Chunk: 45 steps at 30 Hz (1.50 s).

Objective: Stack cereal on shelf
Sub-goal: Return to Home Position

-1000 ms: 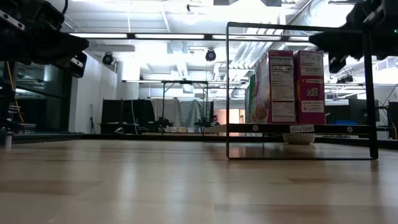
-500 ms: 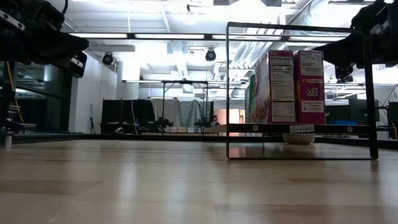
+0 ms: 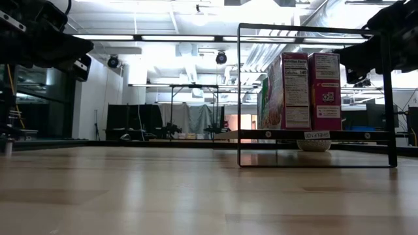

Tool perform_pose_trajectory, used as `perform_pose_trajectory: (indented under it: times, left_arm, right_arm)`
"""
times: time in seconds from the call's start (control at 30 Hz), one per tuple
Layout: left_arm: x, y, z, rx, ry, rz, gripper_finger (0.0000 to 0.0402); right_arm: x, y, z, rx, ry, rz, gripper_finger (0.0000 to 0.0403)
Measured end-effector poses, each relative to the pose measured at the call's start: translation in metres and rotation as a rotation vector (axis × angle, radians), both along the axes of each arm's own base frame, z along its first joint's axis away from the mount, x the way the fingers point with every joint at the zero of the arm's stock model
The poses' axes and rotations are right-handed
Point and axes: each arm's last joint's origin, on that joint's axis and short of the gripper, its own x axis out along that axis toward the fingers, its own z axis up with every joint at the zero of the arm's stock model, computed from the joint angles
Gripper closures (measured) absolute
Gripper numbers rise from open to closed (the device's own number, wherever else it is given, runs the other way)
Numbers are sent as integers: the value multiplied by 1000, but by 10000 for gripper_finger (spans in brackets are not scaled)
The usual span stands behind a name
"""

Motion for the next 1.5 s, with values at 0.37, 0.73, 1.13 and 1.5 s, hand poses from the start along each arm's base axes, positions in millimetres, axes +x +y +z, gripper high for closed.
perform_pose_trajectory:
  times: [0.37,0.73,1.13,1.5]
  left_arm:
    - [0,0,0,0,0,0,401]
    - [0,0,0,0,0,0,401]
    - [0,0,0,0,0,0,401]
    - [0,0,0,0,0,0,401]
  right_arm:
    - [0,-3,-2,-32,17,36,403]
    - [0,-3,-2,-2,18,46,403]
    - [0,-3,-2,43,19,46,403]
    - [0,-3,-2,52,19,45,403]
